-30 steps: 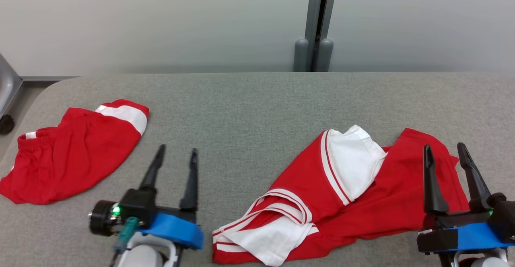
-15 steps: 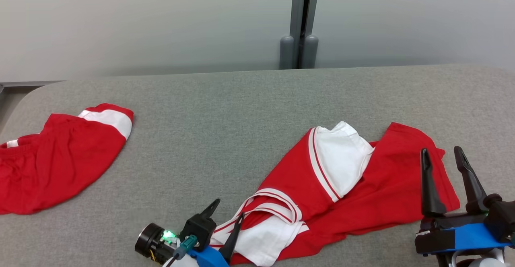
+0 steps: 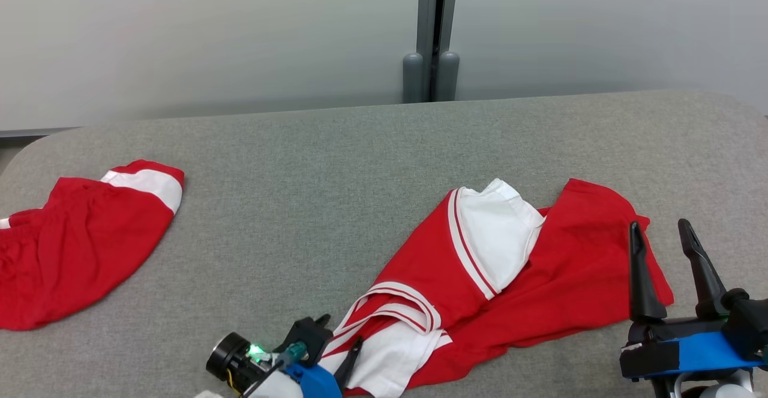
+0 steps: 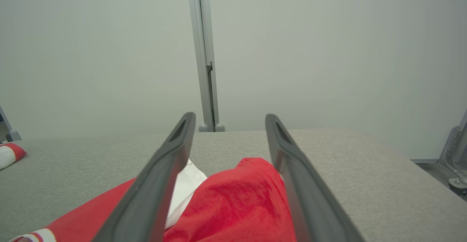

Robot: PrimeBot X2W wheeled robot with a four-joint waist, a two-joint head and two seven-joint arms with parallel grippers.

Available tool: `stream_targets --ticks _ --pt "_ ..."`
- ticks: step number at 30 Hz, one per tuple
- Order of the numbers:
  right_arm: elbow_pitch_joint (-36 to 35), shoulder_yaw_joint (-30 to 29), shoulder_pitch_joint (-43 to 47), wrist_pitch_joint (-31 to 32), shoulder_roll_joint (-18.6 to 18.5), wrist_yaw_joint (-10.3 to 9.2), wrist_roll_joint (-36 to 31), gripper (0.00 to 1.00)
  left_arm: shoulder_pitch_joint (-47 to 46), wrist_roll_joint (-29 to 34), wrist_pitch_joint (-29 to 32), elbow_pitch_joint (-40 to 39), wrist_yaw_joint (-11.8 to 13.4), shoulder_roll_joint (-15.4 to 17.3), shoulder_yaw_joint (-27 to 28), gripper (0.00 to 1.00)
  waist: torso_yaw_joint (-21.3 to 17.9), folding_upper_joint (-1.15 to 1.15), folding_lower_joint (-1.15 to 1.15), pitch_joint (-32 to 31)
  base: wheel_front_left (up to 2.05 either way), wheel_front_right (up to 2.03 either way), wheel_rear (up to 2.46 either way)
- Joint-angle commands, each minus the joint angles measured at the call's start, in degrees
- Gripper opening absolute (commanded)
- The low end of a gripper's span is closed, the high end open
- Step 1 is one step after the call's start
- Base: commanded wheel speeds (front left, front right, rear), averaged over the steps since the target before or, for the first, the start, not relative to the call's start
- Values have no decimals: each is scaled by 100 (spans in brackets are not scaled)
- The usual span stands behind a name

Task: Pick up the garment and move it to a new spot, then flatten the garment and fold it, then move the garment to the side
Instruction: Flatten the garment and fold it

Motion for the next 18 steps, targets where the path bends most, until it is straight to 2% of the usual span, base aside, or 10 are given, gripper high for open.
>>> stream_targets --ticks 1,7,8,10,11,18 --pt "3 -17 -32 -19 1 1 12 100 -212 -96 31 81 2 24 -86 100 -4 0 0 1 0 0 0" --pt "93 52 -60 -19 0 1 -2 100 -492 -434 336 366 2 -60 -594 100 -43 0 0 -13 0 0 0" --pt "104 62 -67 -19 0 1 -7 100 -529 -506 376 400 2 -65 -694 92 -53 0 0 -13 0 0 0" --pt "113 65 -89 -19 0 1 -10 100 -598 -655 402 444 2 -55 -853 16 -71 0 0 -10 0 0 0" --pt "113 62 -94 -20 0 1 -14 100 -644 -730 335 441 2 -45 -915 0 -77 0 0 -11 0 0 0" --pt "96 -21 -54 -19 0 1 -8 100 -996 -1210 -170 409 1 -35 -1010 0 28 0 0 -69 0 0 0"
